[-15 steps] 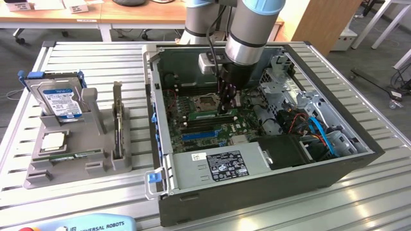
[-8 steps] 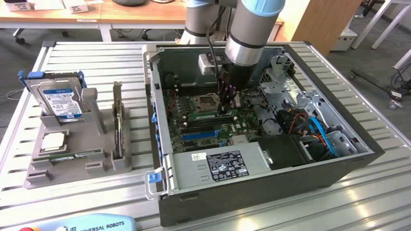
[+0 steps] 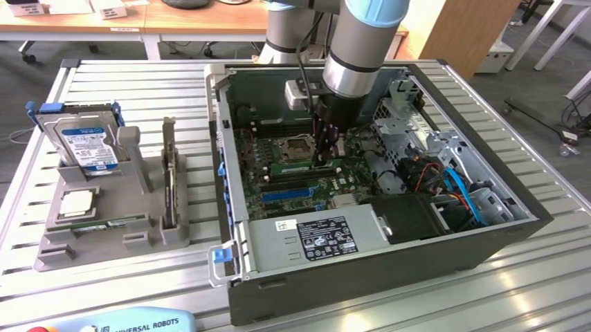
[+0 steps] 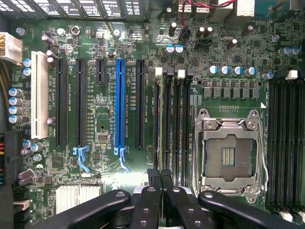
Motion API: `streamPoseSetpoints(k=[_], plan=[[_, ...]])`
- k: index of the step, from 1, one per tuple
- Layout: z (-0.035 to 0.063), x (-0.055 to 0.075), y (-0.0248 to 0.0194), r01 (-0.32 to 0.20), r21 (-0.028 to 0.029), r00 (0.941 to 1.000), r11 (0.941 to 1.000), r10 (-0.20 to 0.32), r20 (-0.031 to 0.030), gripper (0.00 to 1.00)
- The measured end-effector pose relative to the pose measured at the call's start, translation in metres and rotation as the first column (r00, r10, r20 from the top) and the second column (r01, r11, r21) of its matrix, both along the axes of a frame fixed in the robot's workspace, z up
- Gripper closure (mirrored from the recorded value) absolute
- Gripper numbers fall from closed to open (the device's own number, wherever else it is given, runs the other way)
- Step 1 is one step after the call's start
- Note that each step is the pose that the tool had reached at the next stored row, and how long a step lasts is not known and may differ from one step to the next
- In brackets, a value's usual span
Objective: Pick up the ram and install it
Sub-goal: 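Insert the ram into the slot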
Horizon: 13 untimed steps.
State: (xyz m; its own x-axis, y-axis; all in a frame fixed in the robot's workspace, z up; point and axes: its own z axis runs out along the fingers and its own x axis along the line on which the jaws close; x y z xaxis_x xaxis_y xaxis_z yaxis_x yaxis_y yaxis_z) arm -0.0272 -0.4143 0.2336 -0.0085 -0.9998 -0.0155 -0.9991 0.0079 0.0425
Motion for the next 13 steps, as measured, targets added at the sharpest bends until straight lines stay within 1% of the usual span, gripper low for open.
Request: streamPoseSetpoints(k=[4, 13], plan=[[0.0035, 0.0000, 0.0000, 0.000, 0.0001, 1.0000, 1.0000, 0.000, 0.0000, 0.88], [0.0036, -0.0001, -0.0003, 0.001, 0.0008, 1.0000, 1.0000, -0.001, 0.0000, 0.88]])
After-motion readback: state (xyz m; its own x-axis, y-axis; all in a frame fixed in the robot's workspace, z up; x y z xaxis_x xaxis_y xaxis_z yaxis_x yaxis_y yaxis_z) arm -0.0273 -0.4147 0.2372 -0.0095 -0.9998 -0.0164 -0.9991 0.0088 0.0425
